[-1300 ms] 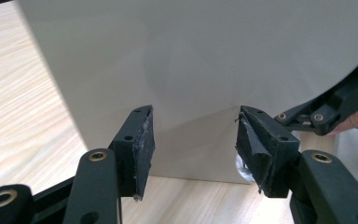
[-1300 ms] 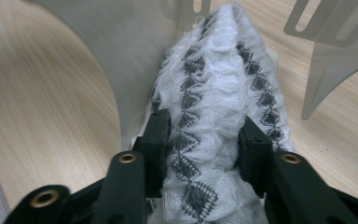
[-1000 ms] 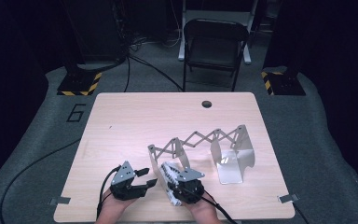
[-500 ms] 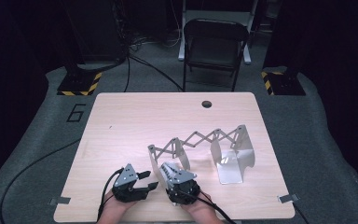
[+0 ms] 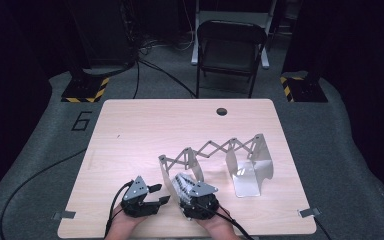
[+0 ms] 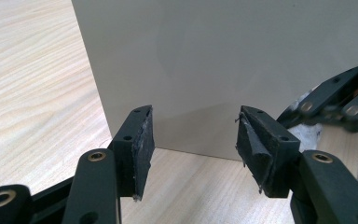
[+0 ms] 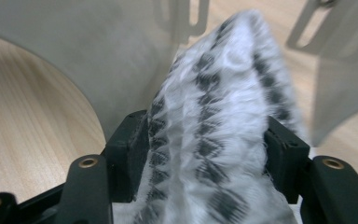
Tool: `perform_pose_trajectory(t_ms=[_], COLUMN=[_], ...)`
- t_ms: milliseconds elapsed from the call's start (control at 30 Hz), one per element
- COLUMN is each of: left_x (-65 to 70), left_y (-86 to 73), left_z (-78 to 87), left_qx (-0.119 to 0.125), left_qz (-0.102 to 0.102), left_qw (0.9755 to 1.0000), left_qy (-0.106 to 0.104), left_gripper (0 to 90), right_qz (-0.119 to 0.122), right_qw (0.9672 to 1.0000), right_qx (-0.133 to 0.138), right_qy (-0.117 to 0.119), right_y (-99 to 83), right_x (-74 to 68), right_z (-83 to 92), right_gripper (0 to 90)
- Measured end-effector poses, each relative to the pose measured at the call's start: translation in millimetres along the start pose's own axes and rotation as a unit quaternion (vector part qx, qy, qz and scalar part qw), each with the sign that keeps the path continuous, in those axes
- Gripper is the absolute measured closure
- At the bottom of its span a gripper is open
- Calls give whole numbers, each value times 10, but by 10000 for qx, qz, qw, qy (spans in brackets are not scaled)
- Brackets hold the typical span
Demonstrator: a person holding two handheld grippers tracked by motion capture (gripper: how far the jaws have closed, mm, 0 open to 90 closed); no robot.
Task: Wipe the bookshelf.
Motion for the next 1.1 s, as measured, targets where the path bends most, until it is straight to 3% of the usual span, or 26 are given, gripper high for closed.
perform_pose_trajectory(t_ms=[133,200,233,333,567,733,800,900,933,1000,1100], left_x=[7,12,20,35,70,81,86,62,59,55,66], left_y=[0,-1,-3,-6,-24,-30,-31,-22,-23,-19,-16], left_z=[-7,-22,-25,-47,-102,-111,-102,-87,-75,-83,-110], left_qx=[-22,3,-11,-37,-83,-118,-131,-73,-122,-111,-128], left_qz=[-63,-81,-50,-73,-97,-177,-99,-139,-120,-102,-102], left_qw=[10000,10000,10000,10000,9999,9997,9998,9999,9998,9998,9998], left_qy=[-35,9,-22,-25,-84,-99,-131,-61,-124,-117,-118], left_gripper=[455,455,455,456,457,457,457,457,457,457,457], right_qz=[159,293,378,307,107,-104,-35,28,30,17,15], right_qw=[9994,9986,9986,9994,9997,9998,9999,9995,9993,9992,9994], right_qx=[284,401,317,106,-229,-182,-118,-307,-370,-371,-348], right_qy=[-96,-161,-178,-134,-64,-13,-18,39,76,137,75], right_y=[50,52,29,-53,-30,-16,-29,-65,-85,-115,-90], right_x=[10,41,67,106,89,94,99,81,74,78,102], right_z=[155,212,226,169,-66,-160,-147,-63,-25,19,-19], right_gripper=[431,532,585,671,660,653,654,654,654,653,632])
Point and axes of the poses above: each handheld gripper's, and its own axes: z roughly backward along the jaws, y roughly out of its top, x roughly to its right, the point moved 6 cm from there along -z, roughly forward along the jaws, and after that the axes turned 6 degrees about x, right-handed, at the moved point
